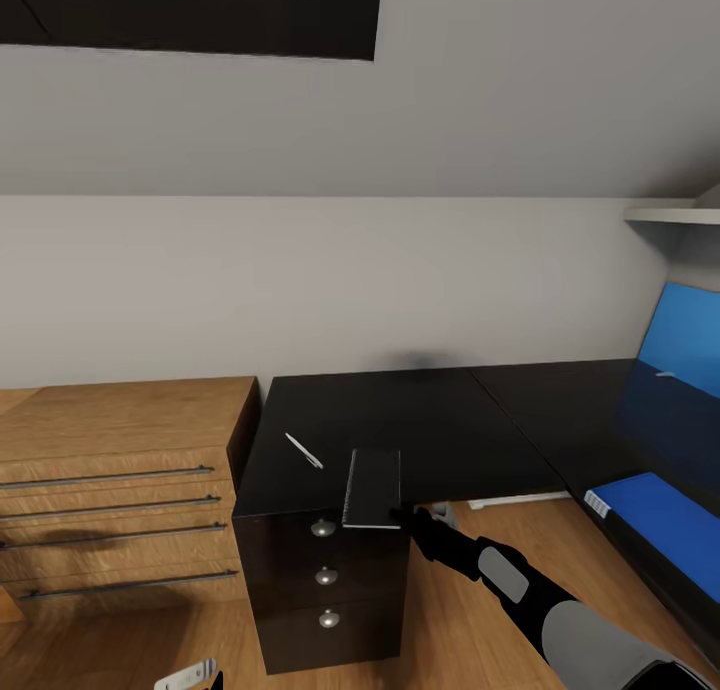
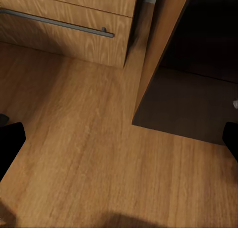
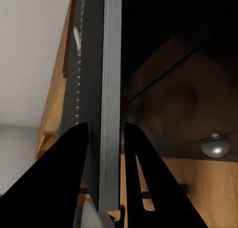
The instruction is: In the bedroom, organize the workspace by keeping the computer under the desk, ensuring the monitor is on the desk, placing the keyboard on the desk next to the monitor, placing the mouse on the desk next to the keyboard, moving the folder from the swivel chair onto the desk next to the mouse, stacking the notebook on top of the folder with the pen on top of the notebook, and positioning the swivel chair next to the desk.
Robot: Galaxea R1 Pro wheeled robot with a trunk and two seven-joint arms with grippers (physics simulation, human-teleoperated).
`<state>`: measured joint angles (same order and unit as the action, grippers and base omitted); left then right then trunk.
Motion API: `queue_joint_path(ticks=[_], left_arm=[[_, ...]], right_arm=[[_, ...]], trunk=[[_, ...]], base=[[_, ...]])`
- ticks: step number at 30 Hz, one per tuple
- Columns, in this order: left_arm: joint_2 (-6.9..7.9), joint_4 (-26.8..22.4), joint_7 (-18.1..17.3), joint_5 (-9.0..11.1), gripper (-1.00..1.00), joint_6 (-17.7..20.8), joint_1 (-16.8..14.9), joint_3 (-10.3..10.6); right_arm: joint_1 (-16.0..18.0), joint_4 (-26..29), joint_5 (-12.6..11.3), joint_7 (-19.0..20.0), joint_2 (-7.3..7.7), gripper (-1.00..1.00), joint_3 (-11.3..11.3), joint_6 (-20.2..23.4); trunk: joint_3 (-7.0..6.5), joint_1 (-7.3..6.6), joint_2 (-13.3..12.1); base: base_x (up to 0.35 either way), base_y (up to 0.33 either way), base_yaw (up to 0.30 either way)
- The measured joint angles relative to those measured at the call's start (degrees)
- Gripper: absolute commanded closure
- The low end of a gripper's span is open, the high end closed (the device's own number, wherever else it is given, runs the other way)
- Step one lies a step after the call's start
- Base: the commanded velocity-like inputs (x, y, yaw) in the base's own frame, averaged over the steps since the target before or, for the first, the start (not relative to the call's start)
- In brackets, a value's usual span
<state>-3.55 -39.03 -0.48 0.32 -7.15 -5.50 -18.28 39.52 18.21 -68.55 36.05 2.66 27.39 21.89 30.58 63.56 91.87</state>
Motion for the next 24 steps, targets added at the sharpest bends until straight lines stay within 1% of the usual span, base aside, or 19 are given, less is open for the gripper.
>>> queue_joint_path(ticks=[14, 19, 22, 24], left_arm=[[0.00, 0.00, 0.07, -0.02, -1.00, 0.00, 0.00, 0.00], [-0.06, 0.00, 0.08, -0.06, -1.00, 0.00, 0.00, 0.03], [-0.13, 0.00, 0.08, -0.07, -1.00, 0.00, 0.00, 0.06], [-0.15, 0.00, 0.06, -0.10, -1.00, 0.00, 0.00, 0.08]], right_arm=[[-0.01, 0.79, 0.07, 0.02, 0.18, 1.00, 0.03, 0.38], [-0.01, 2.66, 0.02, -0.04, 0.45, 1.00, 0.07, 0.84], [-0.01, 4.57, 0.04, -0.06, 0.95, 1.00, 0.13, 2.06], [-0.02, 5.62, 0.05, -0.07, 1.69, 1.00, 0.12, 3.36]], trunk=[[-2.51, -3.08, -5.62], [-3.41, -4.18, -7.62], [-3.95, -4.83, -8.83], [-4.31, -5.27, -9.63]], base=[[0.000, 0.000, 0.000], [0.000, 0.000, 0.000], [0.000, 0.000, 0.000], [0.000, 0.000, 0.000]])
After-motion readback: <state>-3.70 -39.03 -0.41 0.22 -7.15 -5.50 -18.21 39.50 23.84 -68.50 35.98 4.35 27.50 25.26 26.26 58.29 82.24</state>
